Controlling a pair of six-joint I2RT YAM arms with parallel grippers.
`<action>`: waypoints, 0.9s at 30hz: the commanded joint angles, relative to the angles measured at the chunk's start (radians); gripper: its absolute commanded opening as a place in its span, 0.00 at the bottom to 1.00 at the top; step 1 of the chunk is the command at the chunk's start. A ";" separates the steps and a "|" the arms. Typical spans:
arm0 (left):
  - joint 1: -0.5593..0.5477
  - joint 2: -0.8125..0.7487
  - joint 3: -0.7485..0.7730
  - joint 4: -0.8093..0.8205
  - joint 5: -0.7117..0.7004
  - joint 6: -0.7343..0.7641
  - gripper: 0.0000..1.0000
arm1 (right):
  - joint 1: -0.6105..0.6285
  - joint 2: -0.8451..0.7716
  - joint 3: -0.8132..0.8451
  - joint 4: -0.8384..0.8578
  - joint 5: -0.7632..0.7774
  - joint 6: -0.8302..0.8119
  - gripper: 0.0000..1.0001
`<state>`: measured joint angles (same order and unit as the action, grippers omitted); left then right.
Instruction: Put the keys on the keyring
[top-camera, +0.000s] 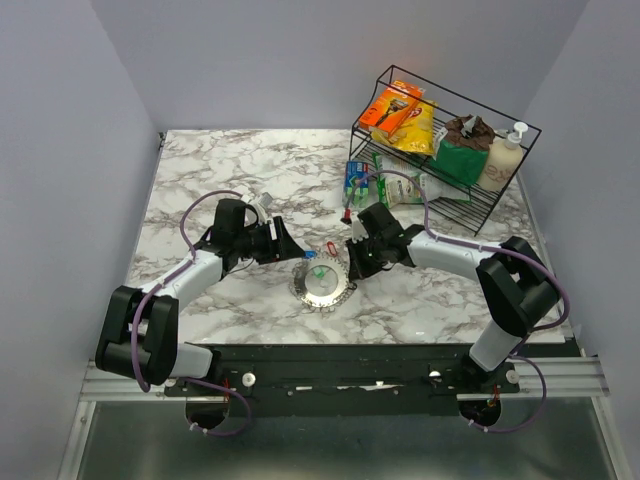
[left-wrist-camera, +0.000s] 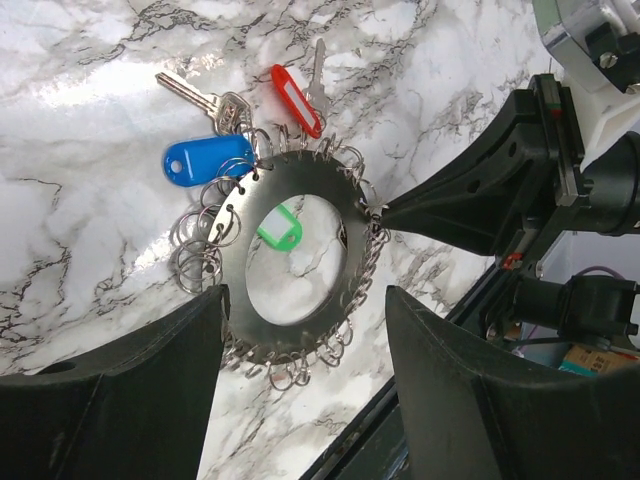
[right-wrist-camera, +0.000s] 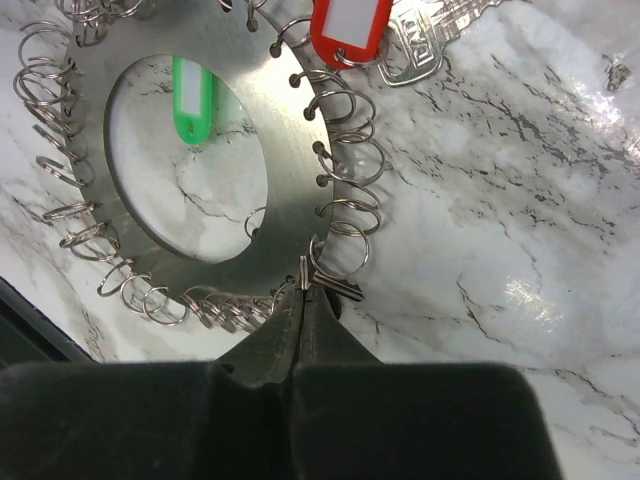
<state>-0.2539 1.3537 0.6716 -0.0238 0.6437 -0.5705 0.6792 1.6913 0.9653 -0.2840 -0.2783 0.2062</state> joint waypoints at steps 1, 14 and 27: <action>0.008 0.010 -0.003 0.019 0.030 -0.003 0.72 | 0.003 -0.005 0.044 -0.024 -0.021 -0.021 0.01; 0.012 0.036 0.008 0.018 0.033 0.000 0.72 | 0.040 -0.035 0.113 -0.073 -0.104 -0.054 0.01; 0.024 0.056 0.011 0.009 0.011 -0.005 0.72 | 0.132 -0.002 0.168 -0.150 -0.265 -0.103 0.12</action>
<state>-0.2394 1.3937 0.6716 -0.0235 0.6491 -0.5705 0.7815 1.6821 1.0977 -0.3840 -0.4549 0.1474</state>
